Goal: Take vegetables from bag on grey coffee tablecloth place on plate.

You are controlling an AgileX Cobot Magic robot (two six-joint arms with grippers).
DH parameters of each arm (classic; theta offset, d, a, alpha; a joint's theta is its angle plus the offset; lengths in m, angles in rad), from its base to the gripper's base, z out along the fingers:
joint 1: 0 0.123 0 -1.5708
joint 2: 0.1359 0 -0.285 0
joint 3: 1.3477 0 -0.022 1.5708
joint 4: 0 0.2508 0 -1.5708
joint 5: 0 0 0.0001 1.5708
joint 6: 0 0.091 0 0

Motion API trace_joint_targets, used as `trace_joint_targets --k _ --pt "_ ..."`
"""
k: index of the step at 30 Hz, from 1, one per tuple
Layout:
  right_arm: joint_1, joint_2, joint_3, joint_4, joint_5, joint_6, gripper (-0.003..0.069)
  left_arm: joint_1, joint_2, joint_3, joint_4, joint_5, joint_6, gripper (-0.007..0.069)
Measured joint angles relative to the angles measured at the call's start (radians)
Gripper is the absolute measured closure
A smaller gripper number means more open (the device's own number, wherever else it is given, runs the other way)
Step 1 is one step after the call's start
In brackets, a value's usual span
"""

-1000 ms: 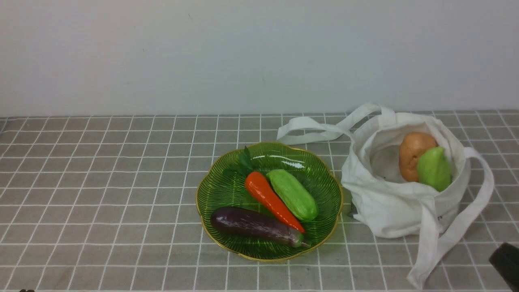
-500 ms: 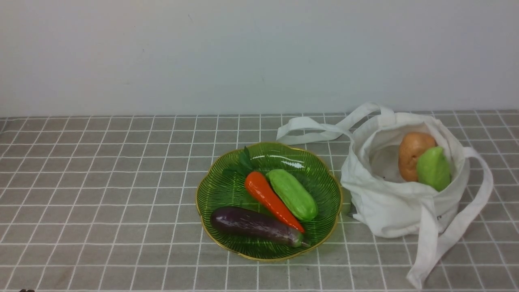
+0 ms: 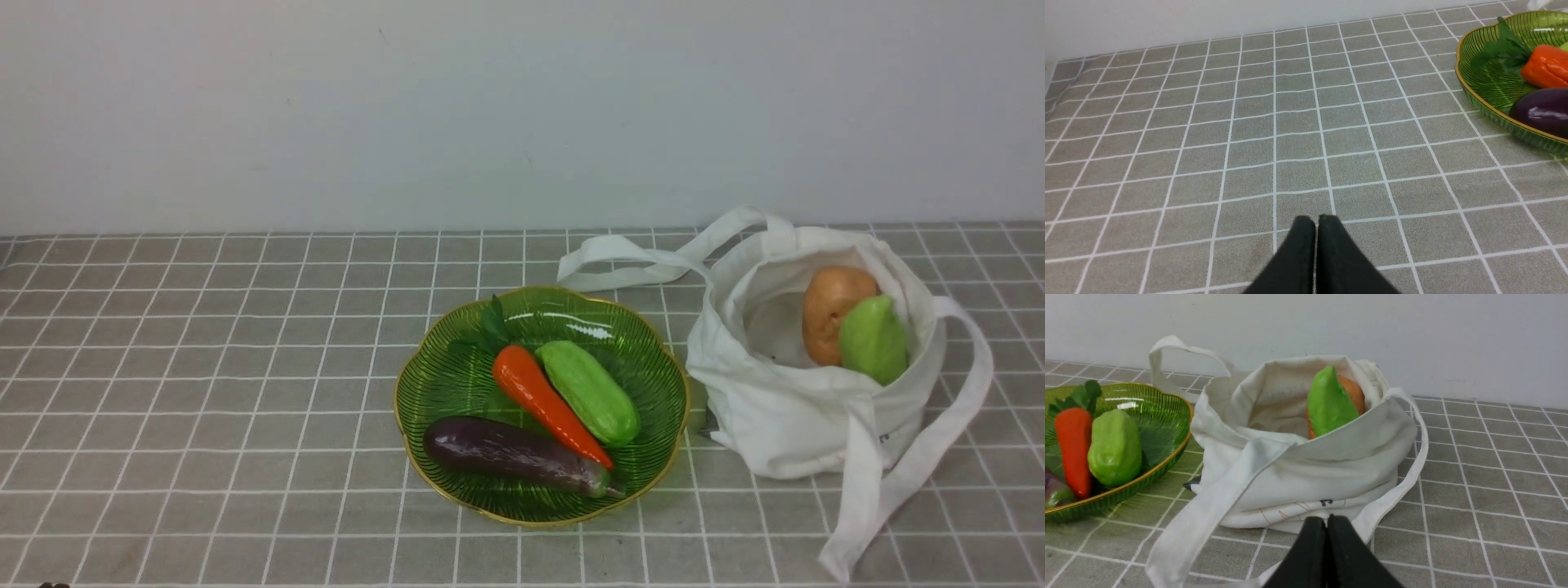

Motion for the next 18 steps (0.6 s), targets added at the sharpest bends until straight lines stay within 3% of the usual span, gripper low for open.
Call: trace_joint_targets --k 18 --pt "-0.092 0.000 0.000 0.000 0.000 0.000 0.0674 0.000 0.000 0.000 0.000 0.000 0.000 0.0632"
